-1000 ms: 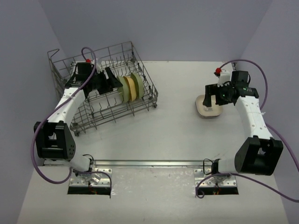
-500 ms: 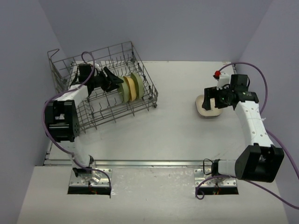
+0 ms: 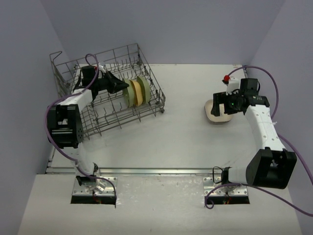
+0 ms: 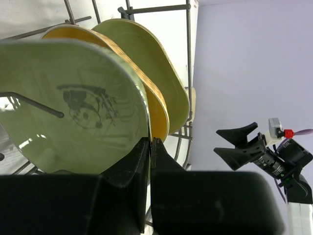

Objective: Unload the plates from the dish rack

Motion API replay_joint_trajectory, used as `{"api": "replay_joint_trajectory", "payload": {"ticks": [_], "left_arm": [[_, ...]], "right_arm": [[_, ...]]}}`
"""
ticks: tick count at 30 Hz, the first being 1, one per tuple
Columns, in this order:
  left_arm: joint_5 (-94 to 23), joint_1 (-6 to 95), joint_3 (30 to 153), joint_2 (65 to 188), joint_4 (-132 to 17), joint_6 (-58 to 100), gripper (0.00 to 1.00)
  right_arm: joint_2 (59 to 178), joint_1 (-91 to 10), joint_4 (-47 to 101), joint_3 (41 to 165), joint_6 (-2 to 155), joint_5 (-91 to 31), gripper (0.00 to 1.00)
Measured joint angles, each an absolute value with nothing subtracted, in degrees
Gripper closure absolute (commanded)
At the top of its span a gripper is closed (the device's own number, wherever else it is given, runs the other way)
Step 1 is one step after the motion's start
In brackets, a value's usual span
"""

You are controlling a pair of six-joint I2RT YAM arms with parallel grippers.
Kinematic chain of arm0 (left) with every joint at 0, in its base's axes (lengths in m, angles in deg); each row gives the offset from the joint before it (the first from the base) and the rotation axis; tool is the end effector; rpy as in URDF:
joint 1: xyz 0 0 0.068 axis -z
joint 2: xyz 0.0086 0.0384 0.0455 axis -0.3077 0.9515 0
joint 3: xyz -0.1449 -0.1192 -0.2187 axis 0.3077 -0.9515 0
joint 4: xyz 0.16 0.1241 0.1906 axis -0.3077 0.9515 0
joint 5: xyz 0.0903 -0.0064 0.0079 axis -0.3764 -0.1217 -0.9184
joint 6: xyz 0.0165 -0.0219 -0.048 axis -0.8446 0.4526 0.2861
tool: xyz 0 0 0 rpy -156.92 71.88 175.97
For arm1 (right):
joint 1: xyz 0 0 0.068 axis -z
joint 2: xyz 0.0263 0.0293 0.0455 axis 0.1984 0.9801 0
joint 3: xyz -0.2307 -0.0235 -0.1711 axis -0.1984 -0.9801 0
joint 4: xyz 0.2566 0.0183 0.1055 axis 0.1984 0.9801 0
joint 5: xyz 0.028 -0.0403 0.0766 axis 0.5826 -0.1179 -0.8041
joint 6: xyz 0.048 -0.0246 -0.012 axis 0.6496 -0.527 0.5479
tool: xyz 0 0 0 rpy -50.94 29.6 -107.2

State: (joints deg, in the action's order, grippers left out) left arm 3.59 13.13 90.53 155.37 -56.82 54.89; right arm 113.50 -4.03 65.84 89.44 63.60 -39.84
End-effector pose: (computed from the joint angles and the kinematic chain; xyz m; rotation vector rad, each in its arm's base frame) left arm 0.4268 0.0081 0.2419 -0.4318 2.1415 -1.2858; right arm 0.2853 -0.0260 0.2918 -0.0957 2.4634 0.2698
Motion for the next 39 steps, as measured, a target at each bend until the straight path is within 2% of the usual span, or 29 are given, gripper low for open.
{"api": "replay_joint_trajectory", "payload": {"ticks": [11,19,23,26,31,33,36,39], "left_arm": [[8.35,12.80,90.41,152.63,-58.93,60.06,1.00],[17.68,12.54,86.33,146.02,-80.10,77.32,1.00],[21.11,12.57,87.86,144.81,-82.25,78.52,1.00],[22.28,13.12,94.28,144.66,-72.59,69.70,1.00],[17.82,16.65,111.19,144.06,-40.78,37.51,1.00],[15.87,18.67,113.36,143.57,-34.42,29.28,1.00],[4.72,26.81,113.59,141.46,-23.90,13.22,1.00],[-7.52,38.79,108.40,137.10,-19.17,0.18,1.00]], "right_arm": [[113.51,-4.04,65.86,89.42,63.60,-39.91,0.01],[113.50,-4.04,65.86,89.42,63.80,-40.02,0.01],[113.00,-4.04,65.86,89.42,63.88,-40.04,0.01],[111.99,-4.04,65.91,89.48,64.37,-40.52,0.01],[111.47,-4.04,67.59,92.42,66.72,-42.93,0.01],[111.47,-4.04,67.78,94.33,67.44,-43.86,0.01],[111.49,-4.04,68.67,97.35,69.19,-45.91,0.01],[111.48,-4.04,69.19,99.71,70.77,-48.11,0.01]]}}
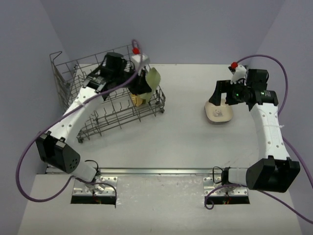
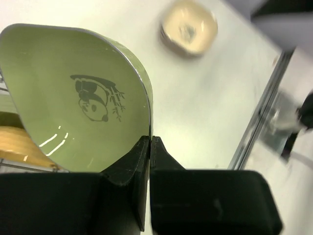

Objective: Unload the plates from the dish rack

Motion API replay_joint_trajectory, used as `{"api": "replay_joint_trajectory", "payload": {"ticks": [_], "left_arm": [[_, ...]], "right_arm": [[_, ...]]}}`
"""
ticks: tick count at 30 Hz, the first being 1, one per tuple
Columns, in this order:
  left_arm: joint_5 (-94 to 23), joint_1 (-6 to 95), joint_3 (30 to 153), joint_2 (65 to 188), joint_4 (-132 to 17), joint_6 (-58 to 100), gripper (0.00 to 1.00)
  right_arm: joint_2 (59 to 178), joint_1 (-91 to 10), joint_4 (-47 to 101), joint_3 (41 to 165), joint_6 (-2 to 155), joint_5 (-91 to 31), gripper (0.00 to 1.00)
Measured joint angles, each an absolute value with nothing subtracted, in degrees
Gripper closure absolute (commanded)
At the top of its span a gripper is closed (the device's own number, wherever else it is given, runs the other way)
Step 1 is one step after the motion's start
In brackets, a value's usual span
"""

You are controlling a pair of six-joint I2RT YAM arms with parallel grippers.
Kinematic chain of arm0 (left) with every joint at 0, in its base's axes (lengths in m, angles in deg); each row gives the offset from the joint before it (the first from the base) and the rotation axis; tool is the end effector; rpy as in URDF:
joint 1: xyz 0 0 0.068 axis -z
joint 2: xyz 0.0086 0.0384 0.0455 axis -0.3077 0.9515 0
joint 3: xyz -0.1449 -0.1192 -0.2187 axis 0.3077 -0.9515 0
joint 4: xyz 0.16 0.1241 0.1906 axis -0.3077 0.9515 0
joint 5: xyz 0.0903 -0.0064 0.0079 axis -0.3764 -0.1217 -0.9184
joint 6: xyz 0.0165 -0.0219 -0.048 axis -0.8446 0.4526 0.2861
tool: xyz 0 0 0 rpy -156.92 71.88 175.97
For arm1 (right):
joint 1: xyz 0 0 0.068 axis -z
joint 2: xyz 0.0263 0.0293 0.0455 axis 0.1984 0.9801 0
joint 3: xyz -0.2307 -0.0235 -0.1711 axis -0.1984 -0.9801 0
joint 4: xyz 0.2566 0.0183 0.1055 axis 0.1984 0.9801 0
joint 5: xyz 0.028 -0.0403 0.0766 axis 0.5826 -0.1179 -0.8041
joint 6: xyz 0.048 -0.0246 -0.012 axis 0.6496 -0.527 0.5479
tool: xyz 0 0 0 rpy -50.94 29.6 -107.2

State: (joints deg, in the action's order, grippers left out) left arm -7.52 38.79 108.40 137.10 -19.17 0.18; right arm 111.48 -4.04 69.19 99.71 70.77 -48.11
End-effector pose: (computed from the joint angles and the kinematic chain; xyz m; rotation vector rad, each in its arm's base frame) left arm 0.3147 -0.1436 0.4116 0.8980 1.9213 -0.7947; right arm 0.2828 -0.0205 0.3593 -0.0478 2.2984 0.4592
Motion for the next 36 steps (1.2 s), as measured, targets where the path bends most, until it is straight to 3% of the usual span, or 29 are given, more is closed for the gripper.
{"api": "replay_joint_trajectory", "payload": {"ticks": [4,12,20,29,36], "left_arm": [[-21.59,54.95,98.75,130.21,-16.56,-14.01,1.00],[-46.35,77.08,77.21,117.11,-19.48,-42.61,1.00],[-54.35,83.79,70.37,112.65,-21.34,-61.68,1.00],[-55.96,89.02,66.38,111.12,-23.01,-70.76,1.00],[-56.76,90.11,66.22,111.14,-23.34,-71.98,1.00]], "right_arm": [[111.47,-4.06,70.06,101.23,72.43,-51.17,0.01],[111.69,-6.62,72.99,101.49,71.65,-57.58,0.04],[111.54,-22.26,74.79,100.34,66.68,-55.18,0.12],[113.00,-37.19,74.76,98.97,64.87,-48.10,0.35],[119.27,-40.55,74.33,99.84,64.55,-44.80,0.55]]}}
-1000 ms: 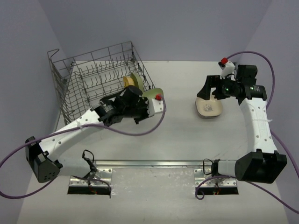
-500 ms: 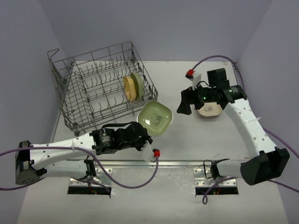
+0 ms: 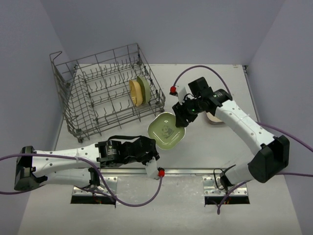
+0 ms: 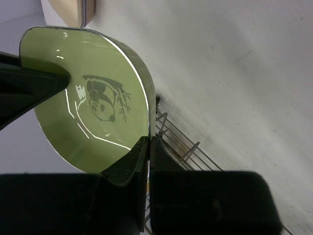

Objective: Unload the plates from the dish rack

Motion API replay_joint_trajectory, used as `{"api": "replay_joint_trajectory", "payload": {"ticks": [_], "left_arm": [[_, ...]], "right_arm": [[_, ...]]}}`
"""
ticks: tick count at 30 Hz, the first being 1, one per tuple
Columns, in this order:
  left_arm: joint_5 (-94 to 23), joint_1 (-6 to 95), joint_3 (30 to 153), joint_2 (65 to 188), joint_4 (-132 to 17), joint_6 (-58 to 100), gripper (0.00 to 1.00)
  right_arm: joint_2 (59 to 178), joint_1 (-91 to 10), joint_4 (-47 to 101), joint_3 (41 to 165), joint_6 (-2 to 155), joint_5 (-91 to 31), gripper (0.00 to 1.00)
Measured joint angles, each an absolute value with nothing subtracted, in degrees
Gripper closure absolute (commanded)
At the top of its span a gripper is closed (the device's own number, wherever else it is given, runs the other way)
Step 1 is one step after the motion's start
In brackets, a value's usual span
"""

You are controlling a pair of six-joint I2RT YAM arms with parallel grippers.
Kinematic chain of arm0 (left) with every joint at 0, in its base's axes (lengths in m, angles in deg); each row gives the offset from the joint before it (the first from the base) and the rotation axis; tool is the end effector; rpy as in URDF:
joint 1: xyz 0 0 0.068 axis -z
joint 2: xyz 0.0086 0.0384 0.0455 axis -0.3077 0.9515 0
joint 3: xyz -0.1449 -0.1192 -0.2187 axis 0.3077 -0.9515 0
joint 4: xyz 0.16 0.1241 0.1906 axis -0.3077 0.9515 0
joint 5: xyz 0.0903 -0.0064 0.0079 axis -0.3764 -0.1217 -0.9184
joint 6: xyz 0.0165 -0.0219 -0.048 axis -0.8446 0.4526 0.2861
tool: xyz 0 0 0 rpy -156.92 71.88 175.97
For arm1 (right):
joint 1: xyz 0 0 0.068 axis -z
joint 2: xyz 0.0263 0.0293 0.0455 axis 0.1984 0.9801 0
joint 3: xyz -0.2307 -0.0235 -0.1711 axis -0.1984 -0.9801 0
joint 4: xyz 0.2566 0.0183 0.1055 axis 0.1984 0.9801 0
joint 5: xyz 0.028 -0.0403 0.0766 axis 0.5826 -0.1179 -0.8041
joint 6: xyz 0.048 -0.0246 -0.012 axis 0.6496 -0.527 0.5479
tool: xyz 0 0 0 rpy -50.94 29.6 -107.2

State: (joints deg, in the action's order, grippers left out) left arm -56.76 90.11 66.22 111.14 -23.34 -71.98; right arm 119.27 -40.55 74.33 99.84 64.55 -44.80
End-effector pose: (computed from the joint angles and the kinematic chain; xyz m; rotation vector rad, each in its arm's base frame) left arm 0.0775 -0.2132 0.2776 2.2632 0.6497 0.3461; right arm 0.2611 0.1615 0.3158 -0.9052 2.4287 0.6491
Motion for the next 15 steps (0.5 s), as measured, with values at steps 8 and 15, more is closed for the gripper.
{"api": "replay_joint_trajectory", "payload": {"ticks": [8,15], "left_arm": [[-57.40,90.18,66.24,111.42,-24.04,-71.92,0.90],[-59.65,90.54,66.22,111.98,-25.31,-70.05,0.00]], "right_arm": [[120.24,-42.37,72.72,99.85,64.69,-42.52,0.98],[119.80,-42.46,71.07,99.53,64.95,-38.57,1.00]]}}
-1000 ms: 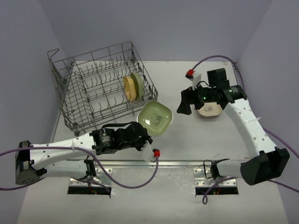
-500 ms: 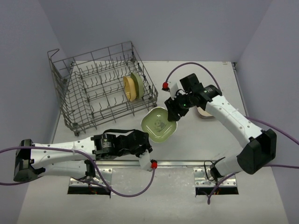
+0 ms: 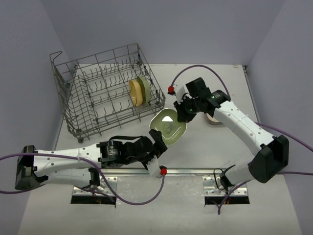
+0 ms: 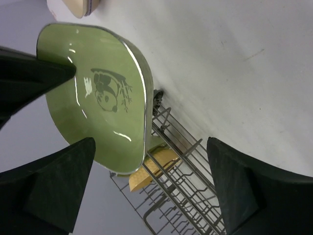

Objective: Unload the plates from the dish rack

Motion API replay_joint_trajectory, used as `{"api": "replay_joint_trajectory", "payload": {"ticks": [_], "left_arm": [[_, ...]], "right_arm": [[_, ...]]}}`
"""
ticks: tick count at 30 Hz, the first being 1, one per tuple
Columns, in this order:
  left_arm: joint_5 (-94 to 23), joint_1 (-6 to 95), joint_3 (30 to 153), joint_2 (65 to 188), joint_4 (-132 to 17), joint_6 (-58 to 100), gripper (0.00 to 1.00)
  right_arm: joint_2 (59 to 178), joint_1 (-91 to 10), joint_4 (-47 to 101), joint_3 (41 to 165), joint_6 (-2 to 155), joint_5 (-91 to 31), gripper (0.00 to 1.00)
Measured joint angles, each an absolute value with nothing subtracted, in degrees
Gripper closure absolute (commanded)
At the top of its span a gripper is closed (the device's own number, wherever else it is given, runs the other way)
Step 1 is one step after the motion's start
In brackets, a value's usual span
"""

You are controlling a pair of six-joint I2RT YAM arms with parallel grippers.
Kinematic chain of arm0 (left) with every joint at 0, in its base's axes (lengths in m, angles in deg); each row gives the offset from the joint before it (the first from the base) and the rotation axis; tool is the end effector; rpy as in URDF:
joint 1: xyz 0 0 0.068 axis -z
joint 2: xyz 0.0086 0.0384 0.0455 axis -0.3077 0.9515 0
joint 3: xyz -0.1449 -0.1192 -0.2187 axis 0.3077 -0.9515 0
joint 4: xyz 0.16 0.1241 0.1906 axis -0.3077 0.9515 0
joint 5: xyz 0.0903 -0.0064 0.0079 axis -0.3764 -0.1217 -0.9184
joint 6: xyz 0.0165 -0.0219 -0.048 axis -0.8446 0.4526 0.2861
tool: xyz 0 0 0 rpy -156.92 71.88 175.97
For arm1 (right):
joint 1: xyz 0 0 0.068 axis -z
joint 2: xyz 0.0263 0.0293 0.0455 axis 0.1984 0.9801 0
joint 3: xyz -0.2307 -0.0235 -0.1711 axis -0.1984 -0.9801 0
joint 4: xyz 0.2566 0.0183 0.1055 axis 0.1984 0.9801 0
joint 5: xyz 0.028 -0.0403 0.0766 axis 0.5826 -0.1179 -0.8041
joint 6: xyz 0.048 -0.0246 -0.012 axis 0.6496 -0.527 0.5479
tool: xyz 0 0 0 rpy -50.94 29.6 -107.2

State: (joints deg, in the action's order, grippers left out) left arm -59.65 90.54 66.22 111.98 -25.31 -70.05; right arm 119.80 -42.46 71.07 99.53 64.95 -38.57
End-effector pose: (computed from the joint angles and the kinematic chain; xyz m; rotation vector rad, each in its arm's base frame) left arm 0.0791 -0.2177 0.2776 2.2213 0.6991 0.3836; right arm 0.2639 0.1706 0.3137 -0.8935 2.3972 0.5279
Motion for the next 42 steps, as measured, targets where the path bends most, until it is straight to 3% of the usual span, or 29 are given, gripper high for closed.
{"api": "replay_joint_trajectory", "payload": {"ticks": [4,8,13,20,28,36,38,42], "left_arm": [[-62.11,90.61,66.53,112.14,-26.06,-66.32,0.00],[-63.25,89.64,71.04,112.48,-24.42,-59.46,0.00],[-64.39,80.95,89.87,116.98,-24.16,-44.21,0.00],[-59.28,62.67,112.03,128.22,-18.54,-19.14,0.00],[-42.16,43.97,112.77,132.05,-11.23,0.60,0.00],[-34.13,39.97,109.23,131.64,-9.95,6.36,0.00],[-33.16,39.97,109.17,131.58,-9.95,6.77,0.00],[-32.15,39.93,108.49,131.06,-10.48,7.31,0.00]], "right_arm": [[117.32,-39.84,70.18,96.82,63.84,-36.10,1.00],[114.94,-28.21,70.05,93.44,62.13,-36.86,1.00],[116.01,-7.92,69.33,91.49,59.16,-36.87,1.00],[127.20,8.01,69.15,95.61,57.90,-40.84,1.00],[134.81,10.12,68.26,100.68,58.64,-42.43,1.00],[141.28,10.12,66.87,104.60,59.33,-42.86,1.00],[142.34,10.12,66.80,104.70,59.20,-42.82,0.94],[143.23,10.12,66.67,104.70,58.71,-42.86,0.72]]}}
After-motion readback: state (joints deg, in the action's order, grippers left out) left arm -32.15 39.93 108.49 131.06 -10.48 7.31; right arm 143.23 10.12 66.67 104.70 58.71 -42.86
